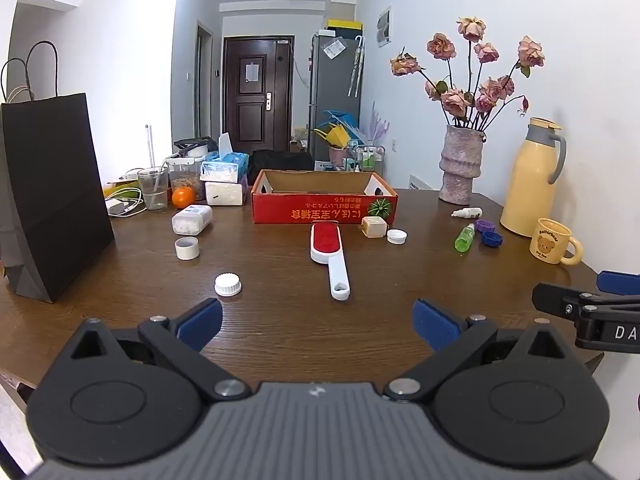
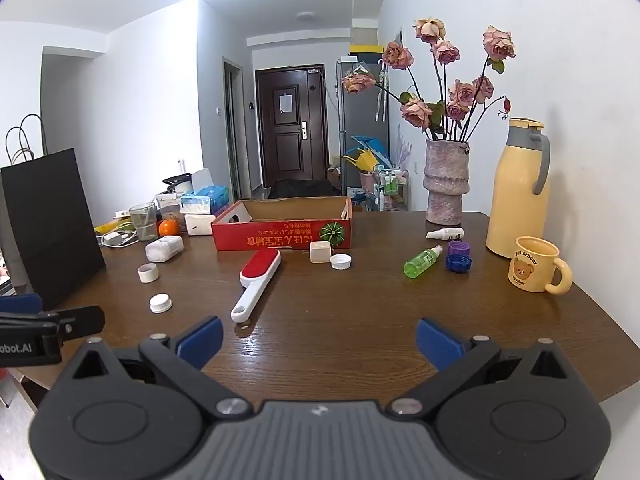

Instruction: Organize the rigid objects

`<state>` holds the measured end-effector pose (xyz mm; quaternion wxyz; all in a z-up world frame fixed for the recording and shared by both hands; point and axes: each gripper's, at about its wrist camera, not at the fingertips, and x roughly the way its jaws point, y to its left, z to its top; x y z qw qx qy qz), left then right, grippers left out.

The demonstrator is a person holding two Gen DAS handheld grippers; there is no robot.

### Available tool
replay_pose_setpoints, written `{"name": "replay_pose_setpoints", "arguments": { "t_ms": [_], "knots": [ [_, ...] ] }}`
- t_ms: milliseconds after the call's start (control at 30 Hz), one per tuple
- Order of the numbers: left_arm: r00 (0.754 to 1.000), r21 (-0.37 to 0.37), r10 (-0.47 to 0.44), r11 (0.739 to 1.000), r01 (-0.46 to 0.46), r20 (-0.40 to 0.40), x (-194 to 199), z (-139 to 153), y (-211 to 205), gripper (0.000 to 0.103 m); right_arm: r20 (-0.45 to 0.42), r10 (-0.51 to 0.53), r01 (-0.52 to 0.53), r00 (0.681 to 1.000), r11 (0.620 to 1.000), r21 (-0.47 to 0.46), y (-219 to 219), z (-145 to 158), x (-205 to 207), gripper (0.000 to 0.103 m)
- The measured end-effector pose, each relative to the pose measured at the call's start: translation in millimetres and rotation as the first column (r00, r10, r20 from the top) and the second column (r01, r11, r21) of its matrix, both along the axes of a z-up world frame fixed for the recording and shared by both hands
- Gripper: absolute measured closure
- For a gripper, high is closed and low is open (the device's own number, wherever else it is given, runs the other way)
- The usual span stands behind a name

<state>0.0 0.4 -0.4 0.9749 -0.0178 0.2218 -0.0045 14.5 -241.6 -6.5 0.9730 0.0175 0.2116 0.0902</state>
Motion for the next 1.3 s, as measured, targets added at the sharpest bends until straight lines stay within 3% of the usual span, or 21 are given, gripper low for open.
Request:
{"name": "replay_pose_setpoints", "arguments": {
  "t_ms": [100, 200, 1300],
  "knots": [
    [1.0, -0.025, 0.004, 1.0, -0.005, -0.01, 2.8, -0.4, 7.4, 0.0, -0.005, 0.0, 0.0, 1.0, 1.0, 0.003, 0.0, 0.1, -0.2, 0.0],
    [1.0, 0.012, 0.011, 1.0, -0.011, -0.011, 2.1, -1.7, 0.6, 0.0, -0.003, 0.002, -0.002, 1.0, 1.0, 0.003, 0.3, 0.5, -1.0, 0.0],
    [1.0, 0.005, 0.013, 1.0, -0.013, -0.001, 0.7, -1.0, -0.4, 0.0, 0.001, 0.001, -0.001, 1.0, 1.0, -0.001, 0.0, 0.4, -2.9, 0.0]
  ]
}}
